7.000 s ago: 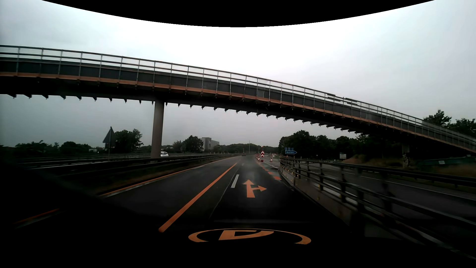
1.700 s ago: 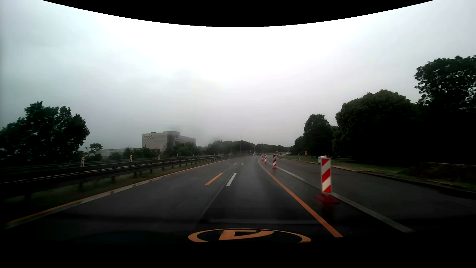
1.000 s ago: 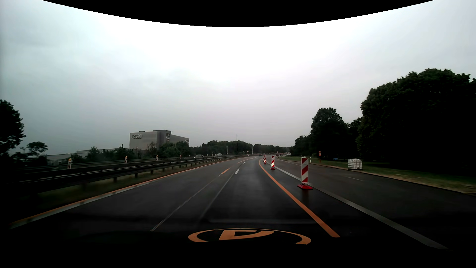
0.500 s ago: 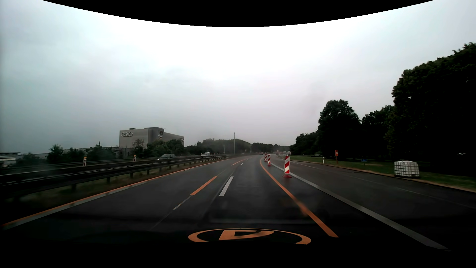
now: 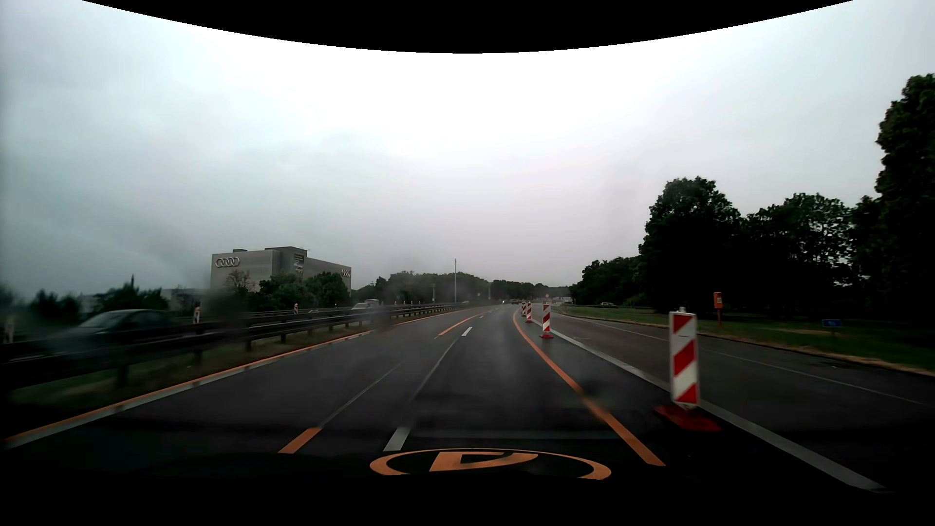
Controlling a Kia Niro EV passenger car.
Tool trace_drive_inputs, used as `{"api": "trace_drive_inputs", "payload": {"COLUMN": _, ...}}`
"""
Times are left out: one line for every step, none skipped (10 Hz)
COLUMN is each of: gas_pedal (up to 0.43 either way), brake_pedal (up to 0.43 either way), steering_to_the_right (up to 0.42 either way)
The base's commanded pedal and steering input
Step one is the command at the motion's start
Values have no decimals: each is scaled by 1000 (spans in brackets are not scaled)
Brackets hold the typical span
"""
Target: Follow the waypoints while adhering to traffic rules and regulations
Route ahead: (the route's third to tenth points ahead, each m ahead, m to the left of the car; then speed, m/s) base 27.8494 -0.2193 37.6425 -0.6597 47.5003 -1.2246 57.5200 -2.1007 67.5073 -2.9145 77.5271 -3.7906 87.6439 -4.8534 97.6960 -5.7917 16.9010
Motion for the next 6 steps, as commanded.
{"api": "trace_drive_inputs", "payload": {"gas_pedal": 118, "brake_pedal": 0, "steering_to_the_right": 4}}
{"api": "trace_drive_inputs", "payload": {"gas_pedal": 87, "brake_pedal": 0, "steering_to_the_right": 5}}
{"api": "trace_drive_inputs", "payload": {"gas_pedal": 0, "brake_pedal": 0, "steering_to_the_right": 5}}
{"api": "trace_drive_inputs", "payload": {"gas_pedal": 0, "brake_pedal": 0, "steering_to_the_right": 5}}
{"api": "trace_drive_inputs", "payload": {"gas_pedal": 0, "brake_pedal": 0, "steering_to_the_right": 6}}
{"api": "trace_drive_inputs", "payload": {"gas_pedal": 110, "brake_pedal": 0, "steering_to_the_right": 8}}
